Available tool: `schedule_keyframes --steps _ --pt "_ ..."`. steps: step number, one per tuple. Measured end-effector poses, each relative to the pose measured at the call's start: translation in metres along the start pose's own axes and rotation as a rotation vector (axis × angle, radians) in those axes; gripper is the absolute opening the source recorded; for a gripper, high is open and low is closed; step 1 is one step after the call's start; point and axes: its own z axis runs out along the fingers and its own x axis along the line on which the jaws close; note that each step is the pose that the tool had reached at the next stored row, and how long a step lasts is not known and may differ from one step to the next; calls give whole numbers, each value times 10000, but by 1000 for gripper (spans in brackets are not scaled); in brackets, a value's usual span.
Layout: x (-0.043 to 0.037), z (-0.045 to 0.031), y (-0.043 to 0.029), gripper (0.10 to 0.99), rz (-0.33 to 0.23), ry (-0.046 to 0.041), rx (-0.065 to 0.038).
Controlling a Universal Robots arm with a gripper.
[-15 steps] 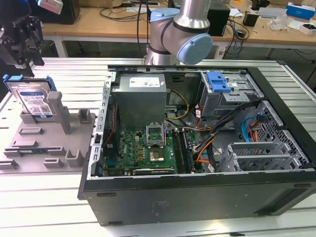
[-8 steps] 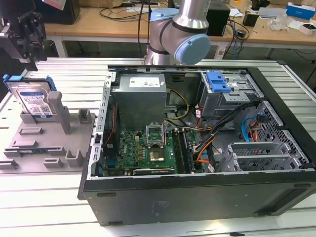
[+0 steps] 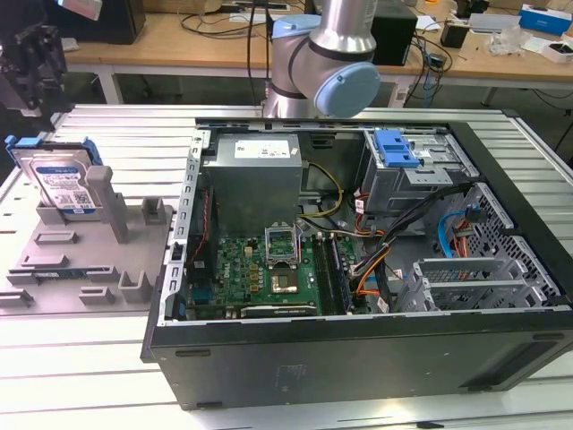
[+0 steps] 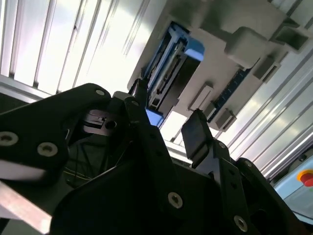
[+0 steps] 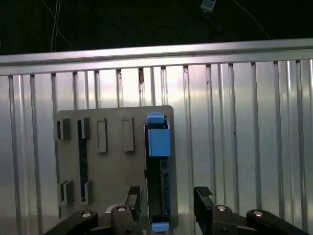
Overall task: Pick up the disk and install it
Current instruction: 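Pick up the disk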
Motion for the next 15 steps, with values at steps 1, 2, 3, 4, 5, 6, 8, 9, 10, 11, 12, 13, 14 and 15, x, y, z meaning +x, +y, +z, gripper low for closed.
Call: schedule_keyframes --steps 1,2,3,4,5,6,8,9,10,11,12,13,14,15 --pt "2 8 56 561 0 0 0" --pt "3 12 93 561 0 0 0" --pt "5 18 127 561 -19 0 2" --pt "7 23 141 561 -152 1 7" --pt "7 31 161 561 -263 3 9" --pt "8 44 187 561 -353 4 14" --pt "9 63 215 561 -452 4 17" --pt "10 82 239 561 -523 5 21" --pt "12 101 263 561 -588 6 24" --pt "19 124 284 561 -679 6 28" --pt "29 135 294 561 -724 7 29" --pt "38 143 295 561 -729 7 30" --pt "49 150 294 561 -729 7 30" --pt "64 153 294 561 -728 7 30"
